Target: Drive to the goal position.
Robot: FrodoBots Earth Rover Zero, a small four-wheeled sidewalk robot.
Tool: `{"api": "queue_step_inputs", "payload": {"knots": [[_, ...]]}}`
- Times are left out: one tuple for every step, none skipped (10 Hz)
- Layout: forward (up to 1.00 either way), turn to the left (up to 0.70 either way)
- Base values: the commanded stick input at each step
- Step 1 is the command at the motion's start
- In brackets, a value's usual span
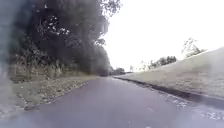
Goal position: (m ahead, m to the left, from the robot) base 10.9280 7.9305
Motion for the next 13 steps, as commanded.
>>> {"api": "queue_step_inputs", "payload": {"knots": [[1.00, 0.02], [1.00, 0.00], [1.00, 0.00], [1.00, 0.00], [1.00, 0.00], [1.00, 0.00], [1.00, 0.00], [1.00, 0.10], [1.00, 0.35], [1.00, 0.40], [1.00, 0.31], [1.00, 0.09], [1.00, 0.00]]}}
